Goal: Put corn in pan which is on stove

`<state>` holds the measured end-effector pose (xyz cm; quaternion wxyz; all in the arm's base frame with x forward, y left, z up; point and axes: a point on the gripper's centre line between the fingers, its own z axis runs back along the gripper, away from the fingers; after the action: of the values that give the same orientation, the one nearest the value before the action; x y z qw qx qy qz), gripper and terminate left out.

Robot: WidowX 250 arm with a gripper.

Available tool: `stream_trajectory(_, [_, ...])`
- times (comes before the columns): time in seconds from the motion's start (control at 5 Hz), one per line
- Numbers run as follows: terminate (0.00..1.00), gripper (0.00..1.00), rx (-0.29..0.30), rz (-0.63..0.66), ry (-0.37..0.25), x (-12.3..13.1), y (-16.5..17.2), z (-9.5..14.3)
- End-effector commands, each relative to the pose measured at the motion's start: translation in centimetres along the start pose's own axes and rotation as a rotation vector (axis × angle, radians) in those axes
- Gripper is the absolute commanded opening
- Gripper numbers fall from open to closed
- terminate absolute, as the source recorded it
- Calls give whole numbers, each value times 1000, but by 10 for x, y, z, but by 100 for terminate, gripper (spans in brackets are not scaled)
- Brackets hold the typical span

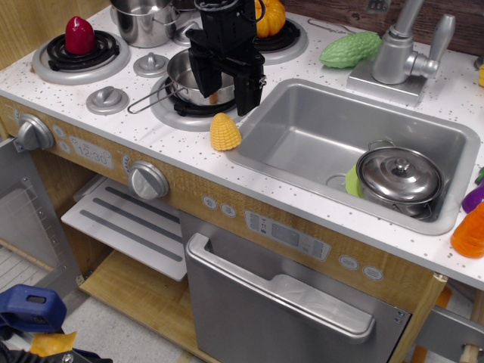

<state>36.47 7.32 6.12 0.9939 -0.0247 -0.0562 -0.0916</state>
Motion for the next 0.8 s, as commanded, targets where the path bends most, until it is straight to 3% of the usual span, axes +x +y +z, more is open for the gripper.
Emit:
stream_trajectory(0.0, [0, 100, 0, 0, 0, 0, 0, 0])
stream_trajectory(0.6, [0, 100, -9, -19, -36, 0, 6, -9])
